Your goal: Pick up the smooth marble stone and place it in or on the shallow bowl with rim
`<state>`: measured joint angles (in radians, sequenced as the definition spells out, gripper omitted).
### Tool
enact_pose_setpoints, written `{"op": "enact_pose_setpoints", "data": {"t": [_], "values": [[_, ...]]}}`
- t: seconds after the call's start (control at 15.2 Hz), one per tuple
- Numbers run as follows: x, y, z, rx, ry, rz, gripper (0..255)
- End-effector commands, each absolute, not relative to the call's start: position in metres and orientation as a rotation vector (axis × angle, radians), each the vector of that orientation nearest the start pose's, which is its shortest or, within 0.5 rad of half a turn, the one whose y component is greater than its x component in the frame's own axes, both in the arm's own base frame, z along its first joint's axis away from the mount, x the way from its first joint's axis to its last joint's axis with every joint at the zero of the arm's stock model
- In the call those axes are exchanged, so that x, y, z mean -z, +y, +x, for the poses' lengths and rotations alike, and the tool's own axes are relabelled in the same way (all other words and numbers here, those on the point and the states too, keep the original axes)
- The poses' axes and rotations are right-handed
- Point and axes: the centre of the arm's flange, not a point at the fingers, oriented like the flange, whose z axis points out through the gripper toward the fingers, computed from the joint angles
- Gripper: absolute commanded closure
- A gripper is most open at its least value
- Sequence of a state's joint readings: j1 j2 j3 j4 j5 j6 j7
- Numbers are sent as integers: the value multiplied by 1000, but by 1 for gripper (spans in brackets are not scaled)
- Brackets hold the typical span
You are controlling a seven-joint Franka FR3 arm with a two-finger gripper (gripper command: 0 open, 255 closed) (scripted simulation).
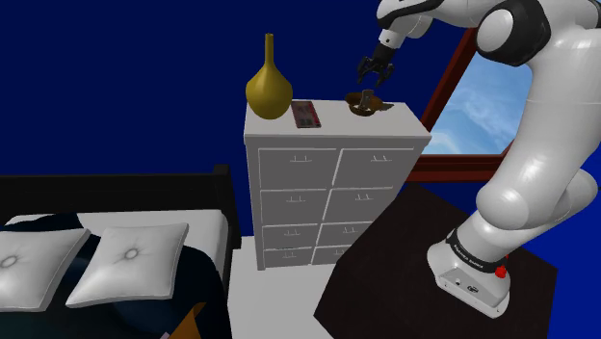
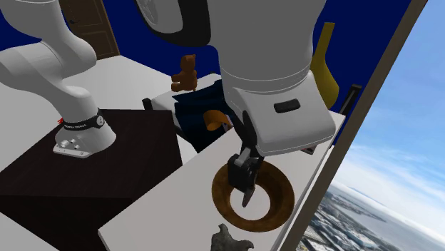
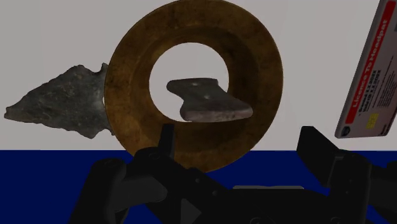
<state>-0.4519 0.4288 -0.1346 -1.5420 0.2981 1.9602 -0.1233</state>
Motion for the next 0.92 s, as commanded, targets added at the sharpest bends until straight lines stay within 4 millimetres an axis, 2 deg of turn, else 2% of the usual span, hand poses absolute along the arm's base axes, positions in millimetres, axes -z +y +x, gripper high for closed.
{"op": "enact_pose_setpoints", "data": {"t": [0.0,0.07,0.33,0.86], "values": [[-408,-350,584,105,818,-2816,0],[-408,-350,584,105,818,-2816,0],[-457,-359,577,105,818,-2816,0],[-457,-359,577,105,818,-2816,0]]}}
